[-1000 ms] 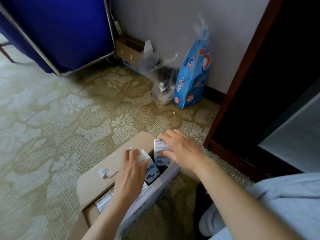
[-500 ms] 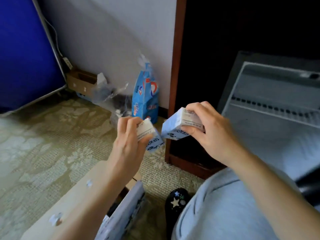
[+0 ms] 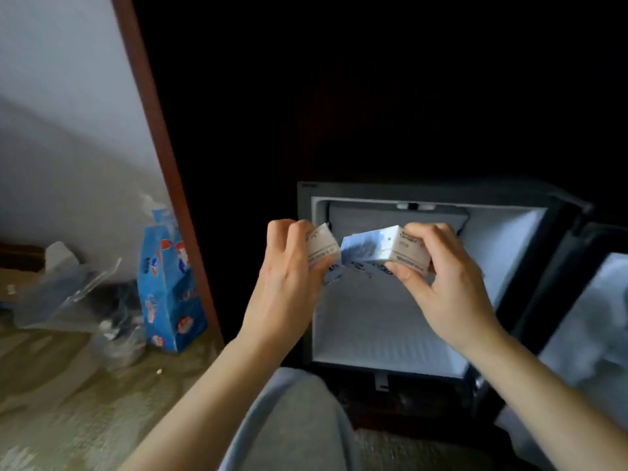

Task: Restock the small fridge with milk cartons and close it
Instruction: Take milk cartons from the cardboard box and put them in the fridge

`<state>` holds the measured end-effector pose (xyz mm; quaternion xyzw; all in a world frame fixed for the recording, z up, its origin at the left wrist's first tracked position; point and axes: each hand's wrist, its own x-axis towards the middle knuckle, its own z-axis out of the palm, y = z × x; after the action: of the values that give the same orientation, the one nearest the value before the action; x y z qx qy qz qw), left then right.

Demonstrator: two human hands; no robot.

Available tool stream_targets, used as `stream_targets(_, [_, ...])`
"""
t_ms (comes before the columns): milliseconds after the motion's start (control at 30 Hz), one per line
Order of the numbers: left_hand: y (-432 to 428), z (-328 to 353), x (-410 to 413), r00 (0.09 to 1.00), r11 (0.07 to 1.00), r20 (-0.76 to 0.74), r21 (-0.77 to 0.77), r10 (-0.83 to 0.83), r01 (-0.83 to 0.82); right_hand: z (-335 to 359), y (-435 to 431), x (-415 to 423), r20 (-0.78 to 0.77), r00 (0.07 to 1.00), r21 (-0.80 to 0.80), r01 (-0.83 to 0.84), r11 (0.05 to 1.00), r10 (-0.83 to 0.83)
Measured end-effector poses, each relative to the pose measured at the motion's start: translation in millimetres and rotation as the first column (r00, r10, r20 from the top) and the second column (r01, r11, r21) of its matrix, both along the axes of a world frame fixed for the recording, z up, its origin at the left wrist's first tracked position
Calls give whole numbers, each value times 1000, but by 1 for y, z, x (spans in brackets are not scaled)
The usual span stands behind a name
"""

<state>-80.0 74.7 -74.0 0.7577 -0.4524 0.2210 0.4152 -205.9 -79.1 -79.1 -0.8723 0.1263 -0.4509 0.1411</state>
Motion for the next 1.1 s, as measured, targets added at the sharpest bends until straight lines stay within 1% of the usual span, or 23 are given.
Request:
stream_targets(67, [-28, 1, -3, 1000, 999, 4, 28, -21, 21, -5, -19, -4, 17, 999, 27, 46, 999, -46])
stream_targets(167, [-67, 1, 1, 999, 997, 12, 65, -53, 52, -12, -45, -2, 30, 995, 22, 95, 995, -95])
stream_targets(300, [-105, -9, 15, 994, 987, 34, 124, -107, 102, -20, -71, 13, 8, 992, -43, 123, 991, -123])
stream_targets(400, [-123, -21, 27, 995, 977, 38, 193, -97, 88, -28, -85, 27, -45, 992, -71, 116, 991, -119])
stream_targets(500, [-136, -29, 39, 995, 970, 14, 222, -103, 97, -39, -97, 40, -72, 990, -86, 118, 989, -124])
stream_targets(600, [-149, -35, 50, 993, 964, -1, 241, -117, 113, -49, -110, 51, -55, 989, -128, 131, 983, -139])
stream_targets(667, [-156, -40, 56, 991, 960, -1, 249, -134, 130, -54, -118, 58, -26, 991, -120, 131, 984, -135])
stream_targets(767, [-163, -46, 64, 985, 958, -48, 231, -164, 170, -59, -128, 67, -6, 994, -63, 113, 992, -113])
stream_targets(833, [-167, -49, 70, 974, 964, -124, 167, -188, 207, -62, -132, 73, -5, 994, 18, 106, 994, -106])
stream_targets(900, [-171, -50, 72, 951, 970, -224, 62, -214, 233, -61, -135, 79, 11, 996, 180, 86, 980, -90])
stream_targets(967, [-175, -50, 72, 910, 968, -337, -21, -243, 251, -57, -136, 86, 10, 996, 331, 79, 940, -87])
stream_targets(1033, [-180, -52, 74, 863, 965, -436, -61, -257, 256, -62, -141, 93, -44, 994, 418, 109, 902, -100])
stream_targets(1100, [-184, -57, 81, 816, 968, -528, -56, -235, 243, -72, -144, 99, -133, 986, 459, 150, 875, -99])
